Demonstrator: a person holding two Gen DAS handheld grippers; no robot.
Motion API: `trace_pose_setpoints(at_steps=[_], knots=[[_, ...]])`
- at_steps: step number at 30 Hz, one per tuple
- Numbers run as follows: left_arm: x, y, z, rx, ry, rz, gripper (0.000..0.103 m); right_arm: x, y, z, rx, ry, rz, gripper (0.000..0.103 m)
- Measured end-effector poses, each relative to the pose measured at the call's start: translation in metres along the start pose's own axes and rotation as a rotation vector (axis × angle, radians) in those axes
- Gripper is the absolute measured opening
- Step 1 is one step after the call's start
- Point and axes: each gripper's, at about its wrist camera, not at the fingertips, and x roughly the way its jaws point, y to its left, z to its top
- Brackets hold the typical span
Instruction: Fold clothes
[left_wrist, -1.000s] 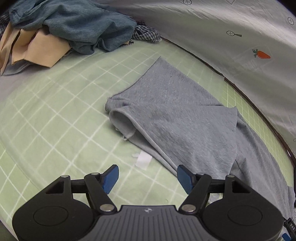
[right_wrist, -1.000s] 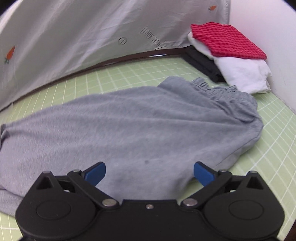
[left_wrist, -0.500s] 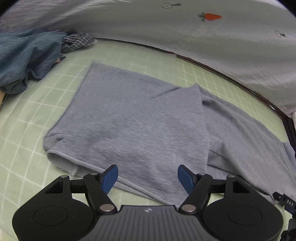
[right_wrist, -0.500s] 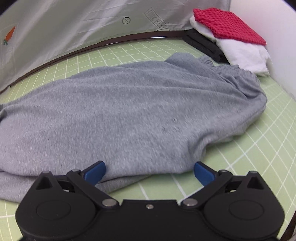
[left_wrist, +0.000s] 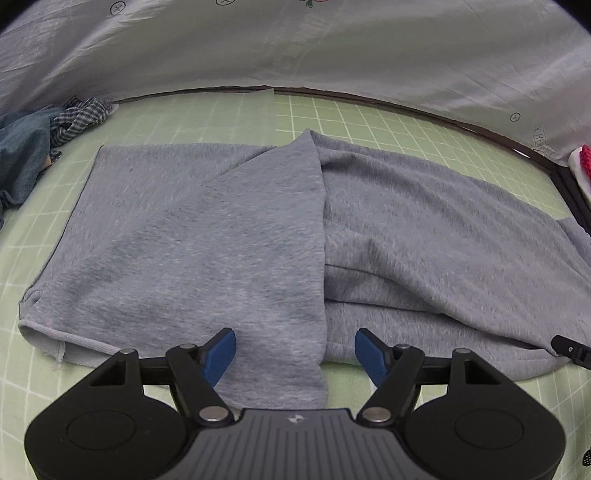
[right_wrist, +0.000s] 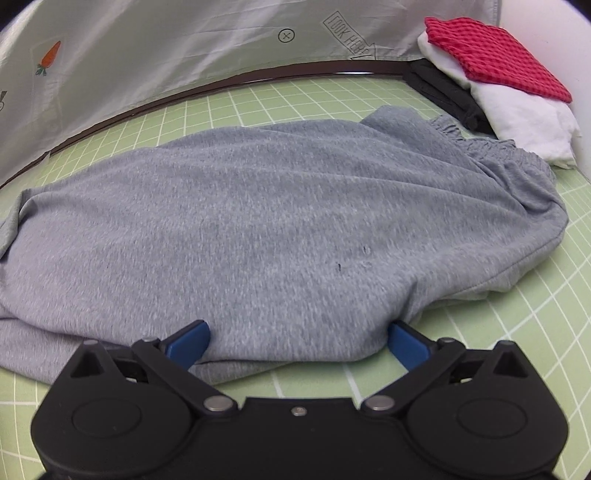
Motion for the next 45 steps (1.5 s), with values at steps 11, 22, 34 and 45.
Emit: trace_pose_setpoints(at_steps=[11, 22, 34, 45], knots=[[-0.021, 0.038, 0.020, -0.007, -0.071, 0.073, 0.003, 0.001, -0.001, -0.001, -0.026, -0.026, 0.017, 0.103], [0.001, 0.136, 0.121, 0.006, -0.196, 0.224, 0.003, 0.002, 0.002, -0.002, 0.017, -0.031, -0.017, 0.103], [0.011, 0.162, 0.139, -0.118, -0.193, 0.010, 0.041, 0.007, 0.015, -0.001, 0.133, -0.070, -0.113, 0.103], [0.009, 0.132, 0.039, -0.201, -0.096, -0.088, 0.050, 0.007, 0.015, -0.005, 0.123, -0.104, -0.109, 0.103]])
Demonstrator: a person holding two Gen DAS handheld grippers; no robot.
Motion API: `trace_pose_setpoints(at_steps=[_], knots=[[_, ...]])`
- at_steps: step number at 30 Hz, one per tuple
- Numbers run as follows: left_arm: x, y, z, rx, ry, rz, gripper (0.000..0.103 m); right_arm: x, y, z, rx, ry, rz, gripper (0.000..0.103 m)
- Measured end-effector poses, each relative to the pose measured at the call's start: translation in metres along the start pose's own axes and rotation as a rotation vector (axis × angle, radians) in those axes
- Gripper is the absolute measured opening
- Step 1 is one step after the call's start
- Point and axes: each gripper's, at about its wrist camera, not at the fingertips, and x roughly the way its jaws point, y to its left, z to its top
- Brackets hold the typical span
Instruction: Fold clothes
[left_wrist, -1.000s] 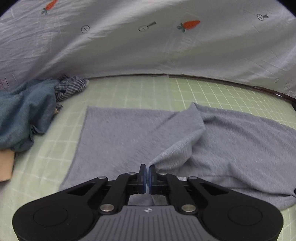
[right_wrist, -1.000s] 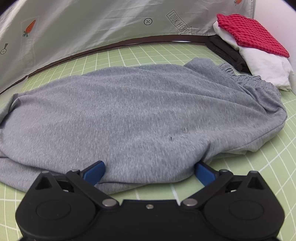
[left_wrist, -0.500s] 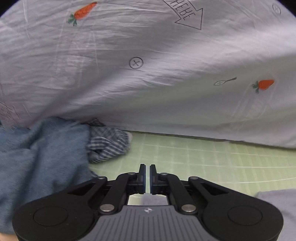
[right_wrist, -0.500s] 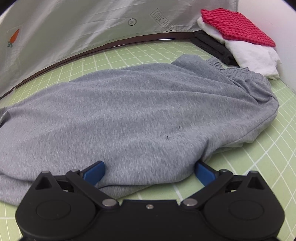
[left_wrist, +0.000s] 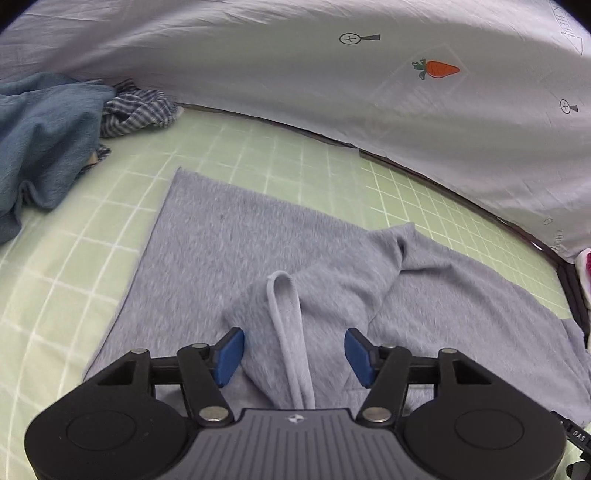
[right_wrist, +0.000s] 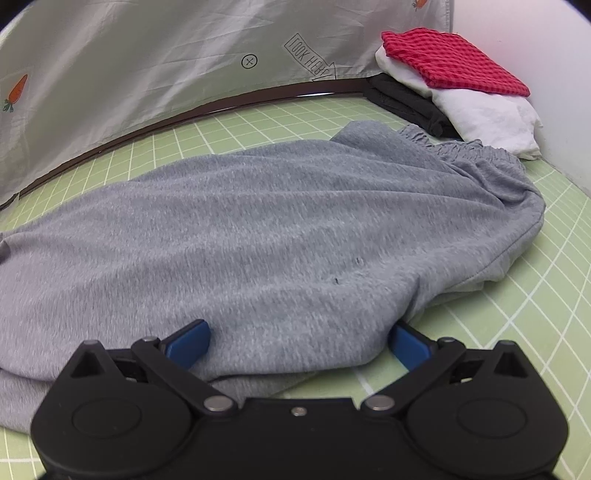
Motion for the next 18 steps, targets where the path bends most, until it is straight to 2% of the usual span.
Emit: trace_pose_setpoints(at_steps=[1, 2, 3, 7, 9, 12, 14, 16, 18], knots=[[-0.001, 0.000, -0.001, 0.006, -0.005, 0.017, 0.033, 0.000, 0.000, 0.000, -0.002, -0.001, 0.002, 0.103], [-0.002, 0.002, 0.002, 0.014, -0.005, 0.034, 0.012, 0.000, 0.000, 0.000, -0.004, -0.002, 0.004, 0.103], [-0.003, 0.005, 0.007, 0.017, -0.009, 0.046, 0.005, 0.000, 0.000, 0.000, -0.005, -0.004, 0.005, 0.103], [-0.010, 0.020, 0.043, 0.054, -0.067, 0.053, 0.003, 0.000, -0.001, -0.001, -0.008, -0.008, 0.008, 0.103], [-0.014, 0.026, 0.070, 0.082, -0.121, 0.100, 0.003, -0.001, -0.001, -0.001, -0.008, -0.010, 0.008, 0.103], [-0.019, 0.050, 0.113, 0.025, -0.227, 0.165, 0.005, -0.001, -0.001, -0.002, -0.007, -0.013, 0.008, 0.103], [-0.018, 0.070, 0.135, -0.061, -0.273, 0.218, 0.015, -0.001, -0.001, -0.002, -0.006, -0.016, 0.007, 0.103], [-0.019, 0.080, 0.145, -0.105, -0.275, 0.267, 0.023, -0.001, -0.001, -0.002, -0.005, -0.018, 0.007, 0.103], [-0.025, 0.085, 0.141, -0.144, -0.281, 0.244, 0.026, -0.001, -0.001, -0.002, -0.004, -0.016, 0.005, 0.103]])
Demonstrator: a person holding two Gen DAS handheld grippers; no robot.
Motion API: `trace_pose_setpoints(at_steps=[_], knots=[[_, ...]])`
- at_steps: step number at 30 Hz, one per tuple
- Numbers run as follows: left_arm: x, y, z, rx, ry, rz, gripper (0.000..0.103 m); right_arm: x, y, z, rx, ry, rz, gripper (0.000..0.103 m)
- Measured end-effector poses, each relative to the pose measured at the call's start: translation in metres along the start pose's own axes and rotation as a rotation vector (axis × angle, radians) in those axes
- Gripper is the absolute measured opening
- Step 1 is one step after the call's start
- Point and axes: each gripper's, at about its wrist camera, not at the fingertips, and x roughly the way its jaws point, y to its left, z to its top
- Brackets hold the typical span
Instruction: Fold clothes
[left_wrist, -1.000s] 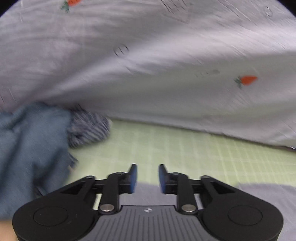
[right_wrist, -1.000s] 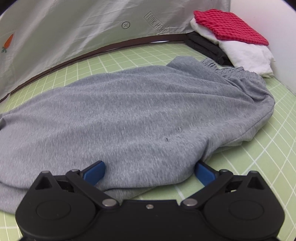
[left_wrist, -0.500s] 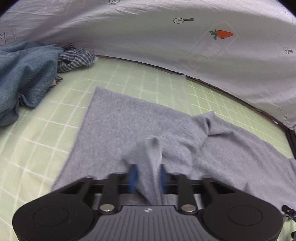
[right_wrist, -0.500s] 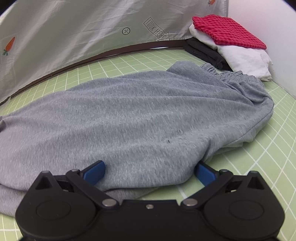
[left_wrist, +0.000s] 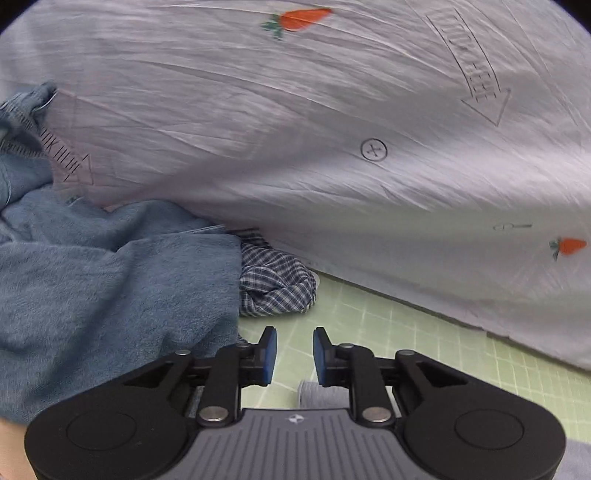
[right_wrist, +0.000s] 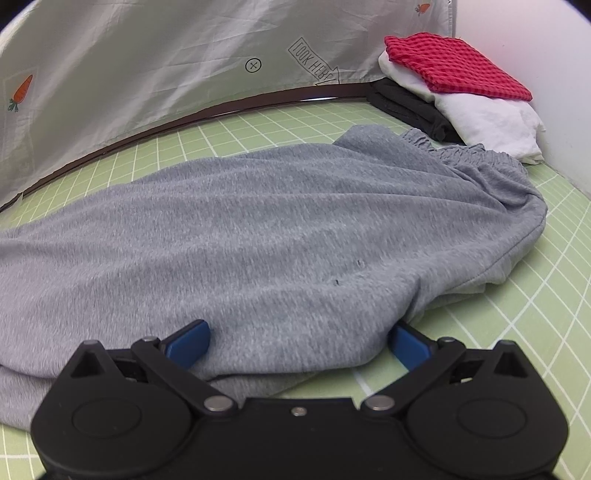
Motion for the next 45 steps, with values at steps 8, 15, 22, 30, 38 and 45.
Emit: trace_pose_setpoints(at_steps=[8, 15, 22, 30, 38, 45], knots=[[-0.037, -0.016, -0.100, -0.009, 0.214, -0.131, 0.036, 0.001, -0.003, 0.010, 0.016, 0.068, 0.011, 0.103], [-0.078, -0.022, -0.161, -0.250, 0.333, -0.355, 0.036, -0.012, -0.038, 0.020, 0.485, 0.132, 0.173, 0.103], [-0.069, -0.085, -0.182, -0.116, 0.440, -0.493, 0.044, -0.014, -0.036, 0.008, 0.670, 0.204, 0.318, 0.103], [-0.052, -0.113, -0.202, -0.023, 0.480, -0.481, 0.053, -0.016, -0.032, 0.002, 0.708, 0.229, 0.391, 0.103], [-0.067, -0.048, -0.195, -0.190, 0.373, -0.274, 0.053, -0.015, -0.035, 0.003, 0.708, 0.221, 0.393, 0.103], [-0.079, 0.001, -0.180, -0.280, 0.295, -0.088, 0.053, -0.011, -0.029, 0.007, 0.675, 0.243, 0.405, 0.103]])
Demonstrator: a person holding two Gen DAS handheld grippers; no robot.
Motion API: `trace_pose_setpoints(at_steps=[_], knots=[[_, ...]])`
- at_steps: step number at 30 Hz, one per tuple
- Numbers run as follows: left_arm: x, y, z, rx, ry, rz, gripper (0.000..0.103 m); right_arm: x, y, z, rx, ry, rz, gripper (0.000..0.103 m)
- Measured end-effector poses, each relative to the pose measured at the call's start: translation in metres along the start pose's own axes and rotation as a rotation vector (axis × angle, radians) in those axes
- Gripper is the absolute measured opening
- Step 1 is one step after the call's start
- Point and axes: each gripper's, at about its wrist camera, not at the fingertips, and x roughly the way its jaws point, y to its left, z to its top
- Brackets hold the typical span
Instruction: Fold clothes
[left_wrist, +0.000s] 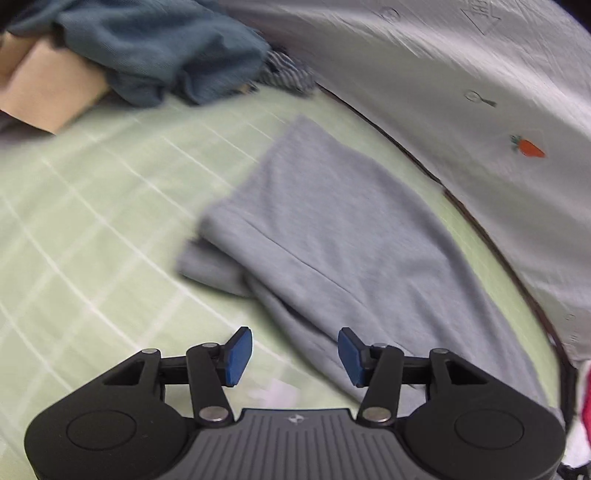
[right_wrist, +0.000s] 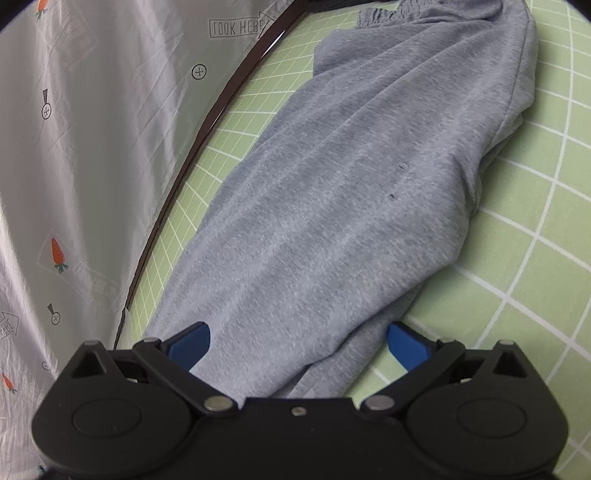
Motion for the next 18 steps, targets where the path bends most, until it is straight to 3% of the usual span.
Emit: trace_pose_setpoints(at_steps=[2, 4, 6, 8, 12, 18], knots=[[-0.006, 0.008, 0.006, -0.031, -0.011, 0.016, 0.053, -0.001, -0.002, 0.000, 0.019, -0.001, 0.008, 0.103], [-0.011, 0.012, 0.009, -0.054, -0.015, -0.042, 0.053, -0.001, -0.004, 0.001, 0.039, -0.004, 0.014, 0.103], [-0.014, 0.006, 0.010, -0.036, -0.018, -0.112, 0.053, -0.002, -0.005, 0.000, 0.046, -0.007, 0.017, 0.103], [-0.010, -0.009, 0.009, 0.027, 0.003, -0.128, 0.053, -0.002, -0.004, -0.001, 0.042, -0.008, 0.015, 0.103], [0.009, -0.027, 0.000, 0.112, 0.050, 0.017, 0.050, -0.002, -0.001, -0.002, 0.027, -0.003, 0.005, 0.103], [0.013, -0.032, -0.002, 0.222, 0.016, 0.043, 0.049, -0.005, -0.004, -0.001, 0.039, -0.014, 0.001, 0.103]])
